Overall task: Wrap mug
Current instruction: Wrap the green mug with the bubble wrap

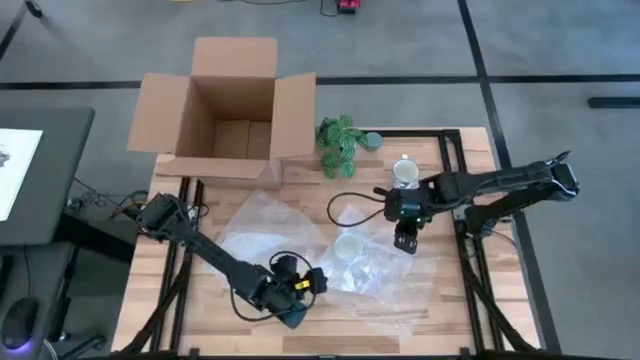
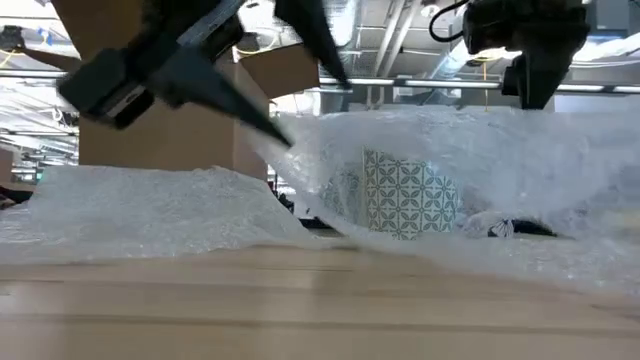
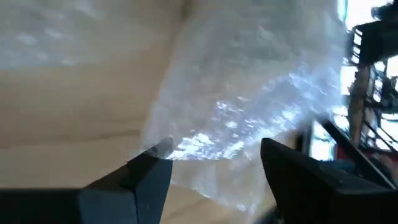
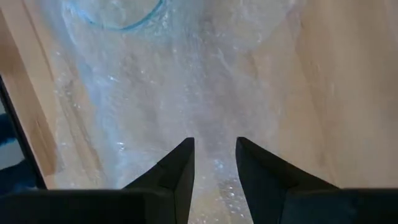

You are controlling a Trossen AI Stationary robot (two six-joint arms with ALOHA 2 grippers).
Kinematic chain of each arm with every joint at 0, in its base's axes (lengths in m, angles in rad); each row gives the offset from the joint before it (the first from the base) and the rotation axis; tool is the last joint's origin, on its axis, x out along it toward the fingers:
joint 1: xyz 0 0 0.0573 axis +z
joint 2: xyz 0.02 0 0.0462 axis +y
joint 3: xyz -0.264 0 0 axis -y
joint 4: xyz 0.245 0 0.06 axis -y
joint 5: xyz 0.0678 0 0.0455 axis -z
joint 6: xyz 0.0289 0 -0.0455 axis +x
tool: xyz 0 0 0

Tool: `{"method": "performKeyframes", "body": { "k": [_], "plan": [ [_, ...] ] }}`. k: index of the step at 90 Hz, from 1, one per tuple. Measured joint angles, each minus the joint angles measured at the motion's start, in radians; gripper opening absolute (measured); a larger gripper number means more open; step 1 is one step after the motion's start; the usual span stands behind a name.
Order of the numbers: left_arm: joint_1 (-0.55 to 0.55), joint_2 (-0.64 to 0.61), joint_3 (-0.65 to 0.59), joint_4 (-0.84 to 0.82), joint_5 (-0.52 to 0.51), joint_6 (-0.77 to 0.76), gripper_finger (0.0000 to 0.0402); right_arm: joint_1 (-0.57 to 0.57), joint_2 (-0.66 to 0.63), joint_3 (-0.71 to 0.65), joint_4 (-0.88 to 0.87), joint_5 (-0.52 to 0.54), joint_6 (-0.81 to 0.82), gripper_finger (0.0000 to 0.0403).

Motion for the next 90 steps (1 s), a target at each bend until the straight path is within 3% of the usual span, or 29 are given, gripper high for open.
{"method": "performKeyframes", "body": {
  "k": [28,55,64,80,90],
  "plan": [
    [0.032,0.000,-0.012,0.101,-0.055,0.111,0.0182,0.000,0.000,-0.001,0.015,0.000,-0.003,0.0107],
    [-0.001,0.000,-0.012,0.128,-0.037,0.163,0.0012,-0.021,0.008,-0.083,0.156,-0.004,-0.025,0.0107],
    [-0.019,0.000,-0.012,0.118,-0.027,0.151,0.0007,-0.033,0.009,-0.085,0.157,-0.017,0.000,0.0107],
    [-0.042,-0.007,-0.012,0.060,-0.026,0.124,0.0001,-0.042,0.005,-0.085,0.175,-0.144,0.101,0.0107],
    [-0.052,-0.015,-0.012,-0.024,-0.010,0.092,0.0000,-0.024,0.009,-0.085,0.189,-0.149,0.106,0.0107]
  ]
}}
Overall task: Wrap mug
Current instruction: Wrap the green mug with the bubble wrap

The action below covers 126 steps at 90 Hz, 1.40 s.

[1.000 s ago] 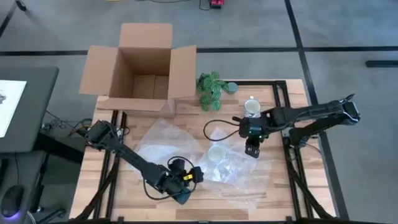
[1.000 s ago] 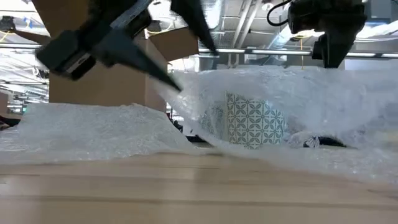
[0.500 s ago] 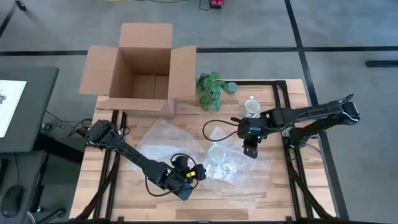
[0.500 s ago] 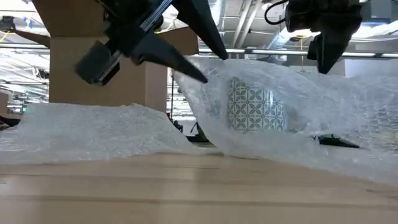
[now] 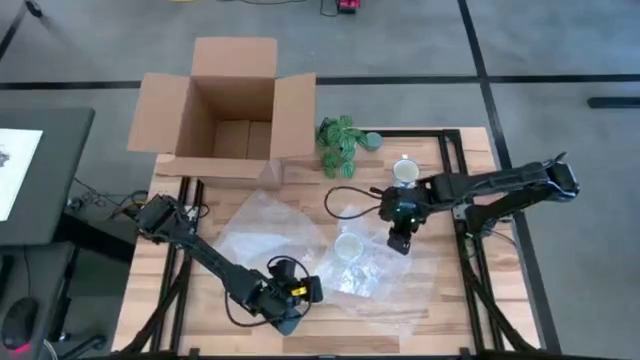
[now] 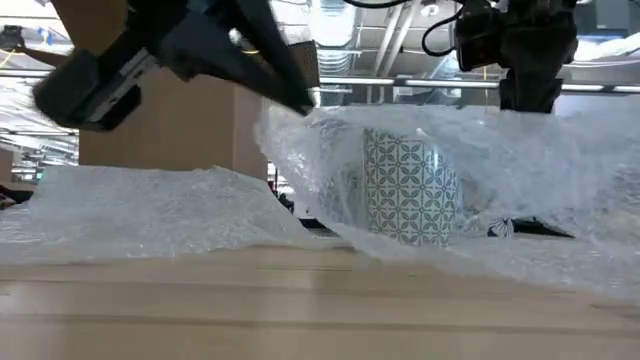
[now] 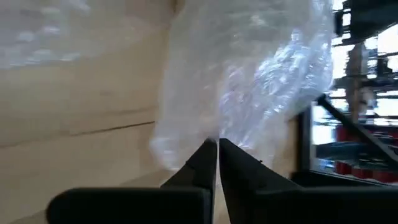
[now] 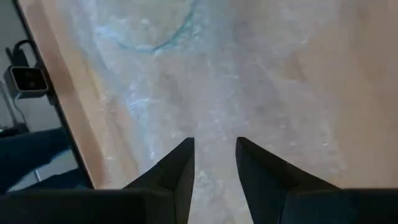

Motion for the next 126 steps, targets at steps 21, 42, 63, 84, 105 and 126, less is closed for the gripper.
{"method": "performKeyframes", "body": {
  "k": [21,42,63,84,105,126],
  "plan": [
    [-0.004,-0.026,0.000,-0.117,0.017,-0.021,0.0000,-0.012,0.000,-0.030,-0.002,0.063,0.021,0.0107],
    [-0.006,-0.115,0.000,-0.109,0.034,0.120,0.0000,0.110,-0.017,-0.032,0.025,-0.057,0.061,0.0107],
    [-0.003,-0.160,0.000,-0.154,0.092,0.203,0.0000,0.217,0.089,-0.093,0.178,0.081,0.104,0.0107],
    [-0.003,-0.215,0.000,-0.213,0.107,0.220,0.0000,0.238,0.218,-0.116,0.223,-0.039,0.080,0.0107],
    [-0.003,-0.322,0.000,-0.276,0.128,0.341,0.0000,0.226,0.125,0.005,0.057,-0.194,0.107,0.0107],
    [0.000,-0.381,0.000,-0.347,0.128,0.484,0.0000,0.189,0.055,0.211,0.114,-0.060,0.107,0.0107]
  ]
}}
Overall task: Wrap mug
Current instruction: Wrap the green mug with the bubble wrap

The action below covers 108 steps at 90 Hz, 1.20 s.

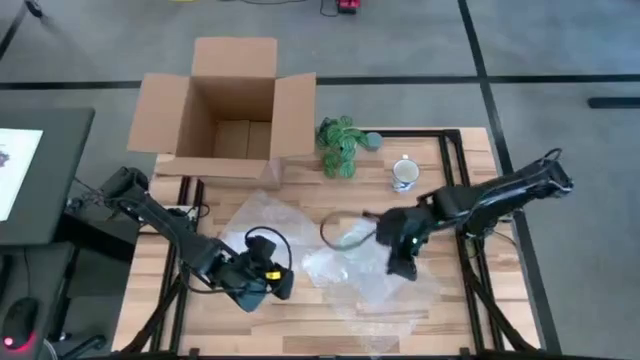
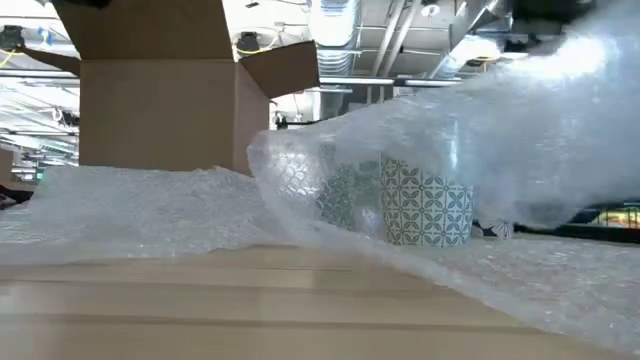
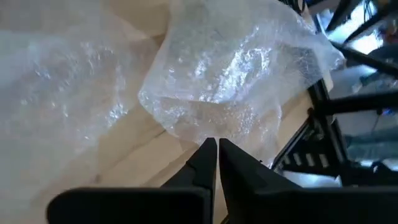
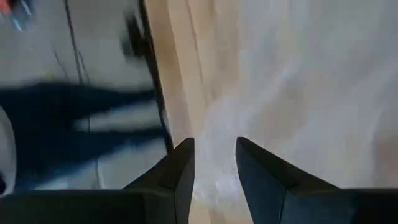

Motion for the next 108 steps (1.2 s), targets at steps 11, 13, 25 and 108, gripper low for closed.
{"method": "performKeyframes", "body": {
  "k": [11,13,25,108],
  "plan": [
    [0.008,-0.001,0.000,-0.017,0.006,0.054,0.0000,-0.024,0.018,0.008,0.173,0.012,-0.019,0.0107],
    [0.010,-0.001,0.000,-0.020,0.010,0.067,0.0000,-0.028,0.024,0.008,0.184,0.001,-0.010,0.0107],
    [0.023,-0.001,0.000,-0.021,0.044,0.149,0.0000,-0.026,0.070,0.006,0.142,0.099,0.014,0.0107],
    [0.055,0.000,0.000,-0.026,0.164,0.369,0.0000,-0.063,0.644,0.385,-0.304,0.275,0.044,0.0001]
  ]
}}
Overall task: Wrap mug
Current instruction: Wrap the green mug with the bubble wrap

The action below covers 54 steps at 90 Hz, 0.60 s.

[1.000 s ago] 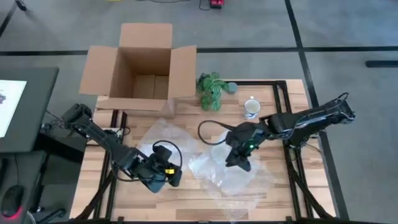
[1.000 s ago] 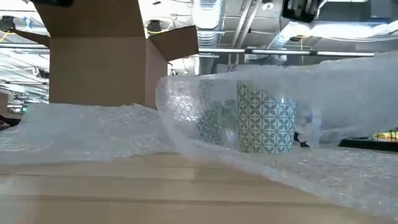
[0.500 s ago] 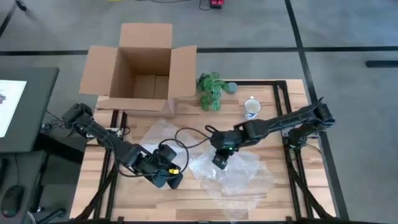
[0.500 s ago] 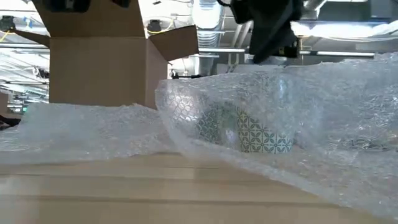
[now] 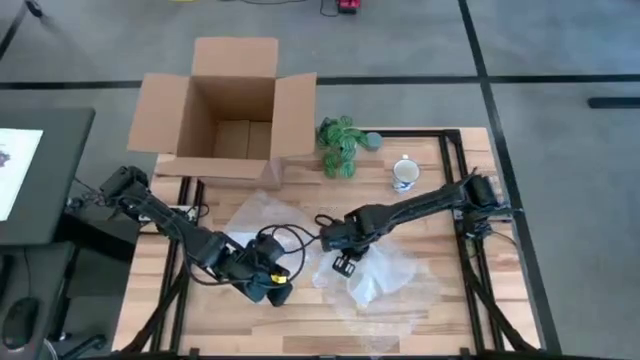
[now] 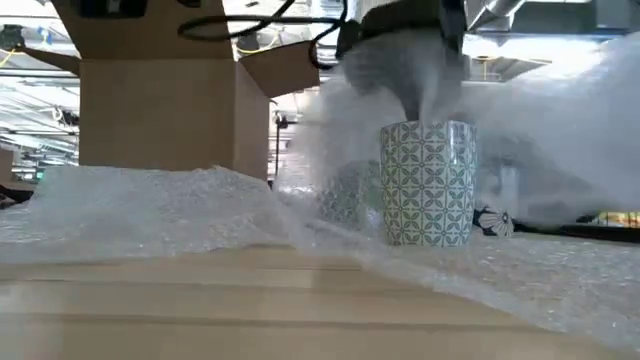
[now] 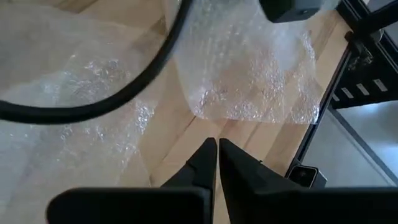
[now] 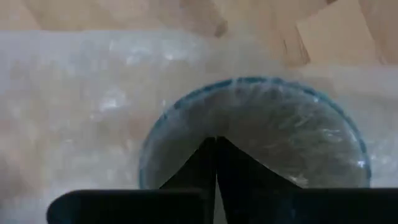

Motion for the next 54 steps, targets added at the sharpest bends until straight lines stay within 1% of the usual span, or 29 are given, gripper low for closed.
{"method": "performKeyframes", "body": {
  "k": [24,41,54],
  "plan": [
    [0.000,0.000,0.000,0.002,0.001,0.000,0.0000,-0.021,0.051,0.000,0.042,0.002,-0.065,0.0000],
    [-0.001,0.000,0.000,0.005,0.002,0.000,0.0000,-0.025,0.049,-0.039,0.125,0.011,-0.069,0.0000],
    [-0.001,0.000,0.000,0.008,0.002,0.000,0.0000,-0.027,0.047,-0.035,0.113,-0.003,-0.090,0.0000]
  ]
}}
